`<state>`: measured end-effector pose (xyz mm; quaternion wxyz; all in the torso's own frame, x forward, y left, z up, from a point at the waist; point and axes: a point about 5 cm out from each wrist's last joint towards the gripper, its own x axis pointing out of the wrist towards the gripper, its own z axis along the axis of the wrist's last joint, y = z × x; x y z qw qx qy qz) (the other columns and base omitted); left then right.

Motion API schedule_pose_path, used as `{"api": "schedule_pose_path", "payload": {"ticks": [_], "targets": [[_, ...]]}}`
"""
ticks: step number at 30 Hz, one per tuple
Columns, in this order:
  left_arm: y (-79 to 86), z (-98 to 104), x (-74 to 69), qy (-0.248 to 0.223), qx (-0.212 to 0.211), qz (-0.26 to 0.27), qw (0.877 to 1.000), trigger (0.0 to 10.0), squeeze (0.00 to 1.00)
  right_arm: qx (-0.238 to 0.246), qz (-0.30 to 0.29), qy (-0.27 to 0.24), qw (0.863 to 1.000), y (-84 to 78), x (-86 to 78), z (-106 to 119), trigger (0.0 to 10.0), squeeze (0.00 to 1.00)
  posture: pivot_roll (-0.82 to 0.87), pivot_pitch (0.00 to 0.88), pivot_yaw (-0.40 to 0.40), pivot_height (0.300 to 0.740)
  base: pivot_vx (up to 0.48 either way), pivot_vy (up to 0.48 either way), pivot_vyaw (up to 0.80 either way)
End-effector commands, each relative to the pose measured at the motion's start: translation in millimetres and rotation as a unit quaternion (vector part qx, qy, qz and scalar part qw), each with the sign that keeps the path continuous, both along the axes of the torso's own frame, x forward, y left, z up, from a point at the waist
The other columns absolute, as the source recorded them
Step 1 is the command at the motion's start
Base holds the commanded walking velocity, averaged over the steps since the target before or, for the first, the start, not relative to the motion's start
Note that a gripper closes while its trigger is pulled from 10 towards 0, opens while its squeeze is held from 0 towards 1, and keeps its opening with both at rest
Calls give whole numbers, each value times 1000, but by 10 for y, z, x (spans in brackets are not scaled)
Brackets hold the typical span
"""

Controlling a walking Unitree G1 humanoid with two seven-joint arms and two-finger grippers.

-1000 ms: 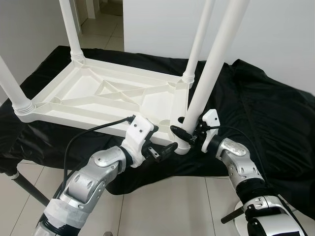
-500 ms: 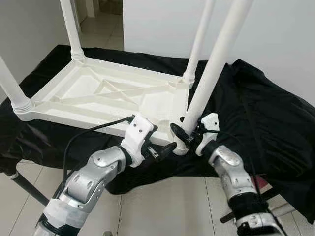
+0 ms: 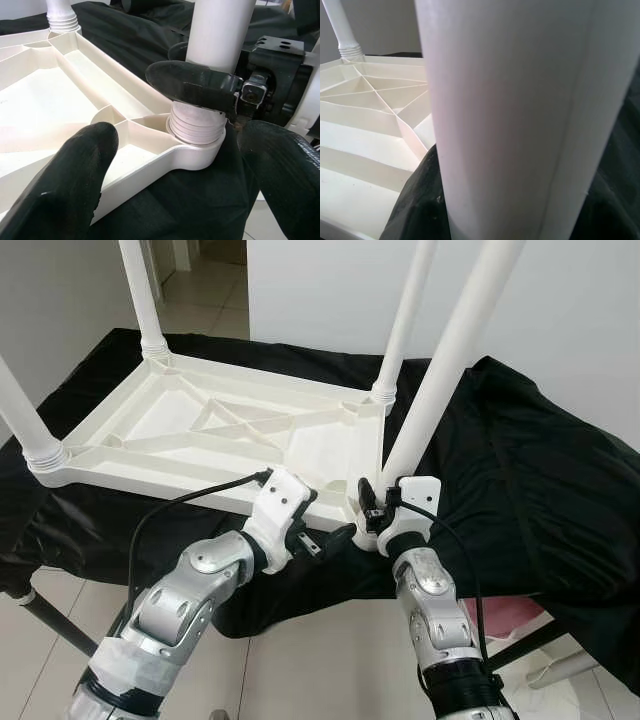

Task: Building children table

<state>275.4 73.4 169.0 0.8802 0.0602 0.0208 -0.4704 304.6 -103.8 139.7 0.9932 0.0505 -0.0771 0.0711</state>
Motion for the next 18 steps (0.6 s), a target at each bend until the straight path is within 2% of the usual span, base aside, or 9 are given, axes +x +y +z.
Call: {"api": "schedule_pose_path", "payload": {"ticks": [1, 5, 10, 11, 13, 14, 18], "targets": [[-27, -13, -24, 2, 6, -38, 999, 10000, 0, 18, -13, -12, 1000, -58, -17, 74, 10000, 0, -24, 37, -47, 740, 0, 0, 0], [1, -6, -9, 0, 5, -31, 1000, 10000, 0, 21, -3, -10, 1000, 45, -59, 72, 10000, 0, -21, 40, -48, 740, 0, 0, 0], [4, -8, -19, -5, 6, -29, 1000, 10000, 0, 24, -4, -11, 1000, 46, -52, 80, 10000, 0, -13, 40, -55, 740, 0, 0, 0], [9, -7, -23, -7, 7, -28, 1000, 10000, 0, 26, -7, -11, 1000, 42, -52, 80, 10000, 75, -7, 37, -59, 740, 0, 0, 0], [14, -6, -25, -8, 7, -27, 1000, 10000, 0, 26, -9, -10, 1000, 41, -54, 80, 10000, 75, -7, 37, -59, 740, 0, 0, 0], [23, -5, -19, -10, 8, -25, 1000, 10000, 0, 27, -6, -11, 1000, 38, -59, 87, 10000, 1000, -6, 34, -59, 740, 0, 0, 0], [51, 10, 17, -16, 10, -17, 1000, 10000, 0, 25, 21, -28, 999, -43, -100, 116, 10000, 1000, -7, 29, -70, 740, 0, 0, 0]]}}
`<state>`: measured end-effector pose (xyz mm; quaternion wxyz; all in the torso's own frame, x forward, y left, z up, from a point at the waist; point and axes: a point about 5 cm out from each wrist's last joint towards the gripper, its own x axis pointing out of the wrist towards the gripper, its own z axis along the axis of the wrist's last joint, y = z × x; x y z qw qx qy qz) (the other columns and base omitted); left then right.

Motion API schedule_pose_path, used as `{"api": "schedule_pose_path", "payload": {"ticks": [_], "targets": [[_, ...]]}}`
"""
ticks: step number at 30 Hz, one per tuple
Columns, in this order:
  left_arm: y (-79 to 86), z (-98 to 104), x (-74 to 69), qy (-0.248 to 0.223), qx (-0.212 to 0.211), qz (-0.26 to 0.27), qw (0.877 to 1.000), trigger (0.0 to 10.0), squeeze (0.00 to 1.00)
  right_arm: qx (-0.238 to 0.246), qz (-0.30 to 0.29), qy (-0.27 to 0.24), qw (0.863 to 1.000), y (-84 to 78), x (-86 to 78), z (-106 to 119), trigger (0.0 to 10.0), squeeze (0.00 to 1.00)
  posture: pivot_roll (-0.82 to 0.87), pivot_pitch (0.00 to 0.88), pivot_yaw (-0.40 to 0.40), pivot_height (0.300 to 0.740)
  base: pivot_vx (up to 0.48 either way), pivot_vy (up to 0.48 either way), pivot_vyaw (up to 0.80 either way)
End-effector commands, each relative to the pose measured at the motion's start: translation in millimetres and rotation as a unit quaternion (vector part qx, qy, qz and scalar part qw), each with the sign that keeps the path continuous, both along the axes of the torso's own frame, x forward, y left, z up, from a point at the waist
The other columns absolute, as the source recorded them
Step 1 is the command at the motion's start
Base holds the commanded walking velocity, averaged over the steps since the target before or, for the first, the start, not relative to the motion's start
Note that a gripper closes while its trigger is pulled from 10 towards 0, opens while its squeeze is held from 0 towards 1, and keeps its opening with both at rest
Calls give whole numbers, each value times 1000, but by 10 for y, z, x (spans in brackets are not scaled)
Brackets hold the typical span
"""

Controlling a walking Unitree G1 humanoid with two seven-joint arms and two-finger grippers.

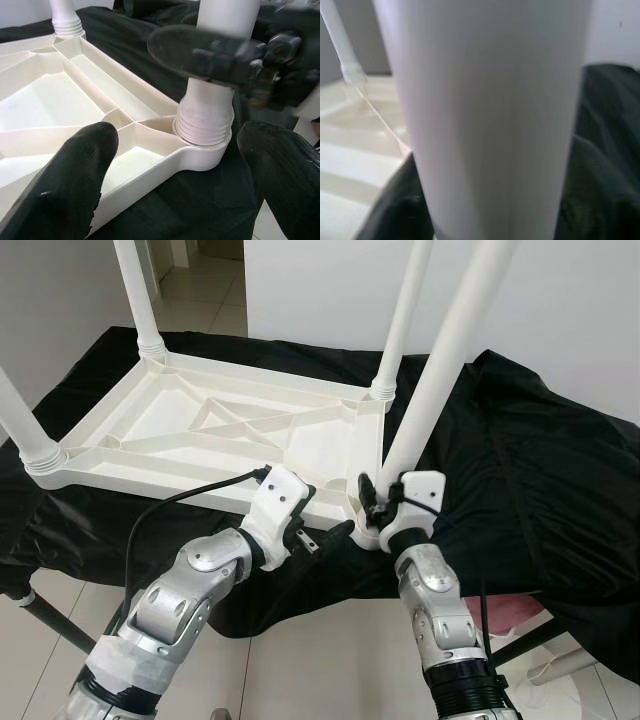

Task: Building children table

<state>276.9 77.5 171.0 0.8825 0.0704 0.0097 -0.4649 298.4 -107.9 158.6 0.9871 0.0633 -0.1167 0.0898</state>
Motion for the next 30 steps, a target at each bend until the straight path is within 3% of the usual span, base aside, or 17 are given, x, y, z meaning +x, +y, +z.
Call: {"api": "schedule_pose_path", "payload": {"ticks": [1, 10, 11, 12, 19, 30], "targets": [[16, -1, 12, -3, 7, -21, 1000, 10000, 0, 10, 10, 9, 1000, -42, -52, -69, 10000, 1000, -7, 29, -70, 740, 0, 0, 0], [40, 16, 60, -11, 6, -13, 1000, 10000, 0, -15, 50, 5, 999, -208, -111, -74, 10000, 1000, -33, 22, -67, 740, 0, 0, 0], [30, 19, 63, -12, 5, -14, 1000, 10000, 0, -20, 64, 8, 998, -249, -118, -82, 10000, 953, -35, 25, -67, 740, 0, 0, 0], [21, 16, 62, -14, 6, -17, 1000, 10000, 0, -29, 75, 10, 997, -286, -116, -88, 10000, 0, -43, 26, -62, 740, 0, 0, 0], [16, 7, 56, -15, 5, -21, 1000, 10000, 0, -55, 107, 13, 993, -395, -67, -68, 10000, 0, -39, 35, -66, 740, 0, 0, 0], [57, 10, 40, -20, 3, -20, 1000, 10000, 0, -50, 137, 16, 989, -340, -86, -84, 10000, 0, -20, 42, -72, 740, 0, 0, 0]]}}
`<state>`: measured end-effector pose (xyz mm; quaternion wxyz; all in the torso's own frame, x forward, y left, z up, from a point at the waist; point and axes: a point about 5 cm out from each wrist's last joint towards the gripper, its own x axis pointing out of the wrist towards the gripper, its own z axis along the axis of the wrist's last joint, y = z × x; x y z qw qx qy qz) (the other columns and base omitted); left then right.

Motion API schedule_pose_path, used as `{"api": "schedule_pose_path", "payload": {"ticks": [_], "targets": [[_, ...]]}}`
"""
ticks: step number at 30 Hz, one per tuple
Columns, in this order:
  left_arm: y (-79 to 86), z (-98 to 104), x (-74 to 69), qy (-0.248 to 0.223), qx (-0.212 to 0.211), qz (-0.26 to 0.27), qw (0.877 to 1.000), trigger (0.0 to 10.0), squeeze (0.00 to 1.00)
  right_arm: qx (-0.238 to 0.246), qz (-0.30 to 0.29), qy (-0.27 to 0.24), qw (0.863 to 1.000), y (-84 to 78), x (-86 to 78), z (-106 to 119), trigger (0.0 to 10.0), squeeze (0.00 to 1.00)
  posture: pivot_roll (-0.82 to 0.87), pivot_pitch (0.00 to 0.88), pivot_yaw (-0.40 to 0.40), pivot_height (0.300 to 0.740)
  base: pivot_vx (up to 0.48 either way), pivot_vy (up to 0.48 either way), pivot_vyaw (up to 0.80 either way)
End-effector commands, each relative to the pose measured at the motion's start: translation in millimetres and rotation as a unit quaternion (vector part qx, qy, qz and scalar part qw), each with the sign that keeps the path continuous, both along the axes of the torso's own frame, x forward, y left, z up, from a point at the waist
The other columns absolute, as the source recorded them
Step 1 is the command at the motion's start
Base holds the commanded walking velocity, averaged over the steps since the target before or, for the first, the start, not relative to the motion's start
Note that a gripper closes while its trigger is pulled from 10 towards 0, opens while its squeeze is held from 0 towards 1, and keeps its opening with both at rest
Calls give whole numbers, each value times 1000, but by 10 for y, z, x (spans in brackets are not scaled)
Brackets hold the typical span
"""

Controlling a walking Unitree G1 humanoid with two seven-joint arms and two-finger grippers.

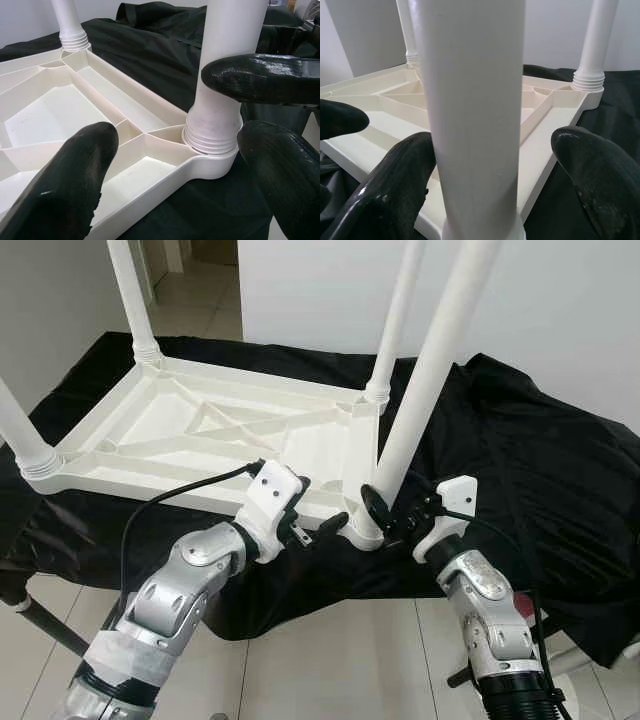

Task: Building children table

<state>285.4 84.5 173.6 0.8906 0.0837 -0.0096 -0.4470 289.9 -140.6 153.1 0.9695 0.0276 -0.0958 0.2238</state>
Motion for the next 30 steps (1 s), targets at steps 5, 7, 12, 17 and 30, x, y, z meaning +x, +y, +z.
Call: {"api": "schedule_pose_path", "payload": {"ticks": [5, 7, 12, 17, 30], "targets": [[-8, -16, -54, 1, 3, -40, 999, 10000, 0, 1, 7, 11, 1000, -41, -21, -38, 10000, 0, -23, 39, -66, 740, 0, 0, 0], [-9, -15, -56, 0, 3, -41, 999, 10000, 0, 0, 8, 11, 1000, -49, -29, -41, 10000, 0, -23, 39, -66, 740, 0, 0, 0], [0, -10, -51, -2, 2, -43, 999, 10000, 0, 2, 12, 13, 1000, -64, -67, -57, 10000, 0, -26, 40, -63, 740, 0, 0, 0], [23, -10, -47, -5, 6, -44, 999, 10000, 0, 4, -26, 17, 1000, -140, -118, -113, 10000, 0, -28, 42, -58, 740, 0, 0, 0], [76, -33, -17, -6, 15, -33, 999, 10000, 0, 15, 8, 31, 999, -17, -185, -176, 10000, 0, -26, 46, -46, 740, 0, 0, 0]]}}
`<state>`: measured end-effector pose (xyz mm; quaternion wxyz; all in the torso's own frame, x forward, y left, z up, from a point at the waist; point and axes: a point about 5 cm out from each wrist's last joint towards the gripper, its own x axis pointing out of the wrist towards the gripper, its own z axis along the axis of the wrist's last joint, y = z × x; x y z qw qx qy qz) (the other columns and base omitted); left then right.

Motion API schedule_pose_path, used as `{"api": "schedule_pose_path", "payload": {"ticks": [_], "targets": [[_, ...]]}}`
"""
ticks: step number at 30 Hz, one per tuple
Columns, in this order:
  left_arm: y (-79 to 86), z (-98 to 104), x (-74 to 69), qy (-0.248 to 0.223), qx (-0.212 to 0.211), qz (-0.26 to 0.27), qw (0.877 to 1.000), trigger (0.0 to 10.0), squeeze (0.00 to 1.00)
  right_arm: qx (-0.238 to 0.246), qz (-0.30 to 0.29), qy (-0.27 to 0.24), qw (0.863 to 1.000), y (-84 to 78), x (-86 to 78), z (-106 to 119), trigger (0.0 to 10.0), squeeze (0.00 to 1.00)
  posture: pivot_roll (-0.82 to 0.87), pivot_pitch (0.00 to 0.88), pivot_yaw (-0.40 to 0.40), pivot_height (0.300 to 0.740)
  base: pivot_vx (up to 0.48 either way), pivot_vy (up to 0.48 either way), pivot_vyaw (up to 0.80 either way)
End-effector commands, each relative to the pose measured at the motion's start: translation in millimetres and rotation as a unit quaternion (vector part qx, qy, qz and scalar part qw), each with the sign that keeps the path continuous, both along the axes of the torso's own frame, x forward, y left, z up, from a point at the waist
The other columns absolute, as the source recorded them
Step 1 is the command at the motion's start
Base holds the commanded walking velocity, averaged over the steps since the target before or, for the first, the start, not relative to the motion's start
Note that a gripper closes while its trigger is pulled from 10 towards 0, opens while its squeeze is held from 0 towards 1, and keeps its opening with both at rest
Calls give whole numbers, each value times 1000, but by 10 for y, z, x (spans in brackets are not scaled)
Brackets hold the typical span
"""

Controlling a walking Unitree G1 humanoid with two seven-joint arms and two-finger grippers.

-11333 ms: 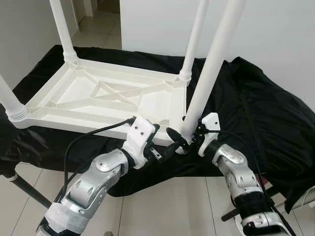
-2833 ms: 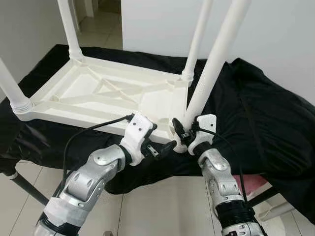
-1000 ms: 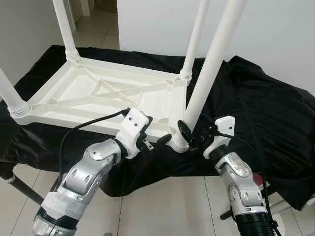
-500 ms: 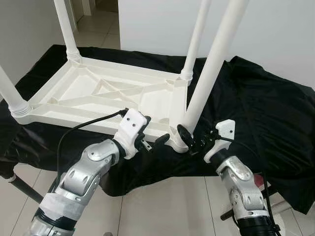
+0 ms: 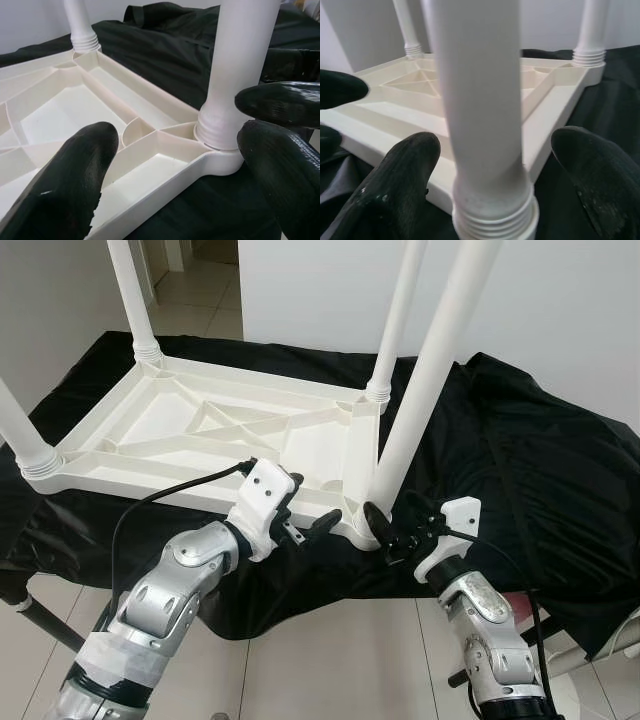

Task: Building children table

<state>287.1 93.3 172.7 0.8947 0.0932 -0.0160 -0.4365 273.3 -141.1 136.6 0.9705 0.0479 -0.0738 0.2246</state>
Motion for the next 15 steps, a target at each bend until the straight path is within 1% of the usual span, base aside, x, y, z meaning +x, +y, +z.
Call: {"api": "schedule_pose_path", "payload": {"ticks": [1, 2, 4, 6, 8, 9, 12, 15], "targets": [[9, -62, -31, 10, 12, -39, 999, 10000, 0, -8, 13, 10, 1000, -18, -9, -41, 10000, 0, -20, 48, -47, 740, 0, 0, 0], [21, -113, -33, 17, 14, -36, 999, 10000, 0, -16, 22, 15, 1000, -23, 10, -70, 10000, 0, -18, 48, -48, 740, 0, 0, 0], [28, -147, -34, 22, 15, -34, 999, 10000, 0, -21, 27, 19, 999, -28, 24, -88, 10000, 0, -18, 48, -48, 740, 0, 0, 0], [28, -147, -34, 22, 15, -34, 999, 10000, 0, -21, 27, 19, 999, -28, 24, -88, 10000, 0, -18, 48, -48, 740, 0, 0, 0], [26, -235, -44, 33, 22, -31, 999, 10000, 0, -29, 31, 18, 999, -42, 88, -81, 10000, 0, -16, 47, -49, 740, 0, 0, 0], [26, -235, -44, 33, 22, -31, 999, 10000, 0, -29, 31, 18, 999, -42, 88, -81, 10000, 0, -16, 47, -49, 740, 0, 0, 0], [35, -211, -39, 27, 30, -32, 999, 10000, 0, -41, 32, 2, 999, -93, 218, 18, 10000, 0, -11, 46, -49, 740, 0, 0, 0], [57, -187, -9, 23, 29, -28, 999, 10000, 0, -47, 34, -5, 998, -121, 293, 66, 10000, 0, -5, 44, -52, 740, 0, 0, 0]]}}
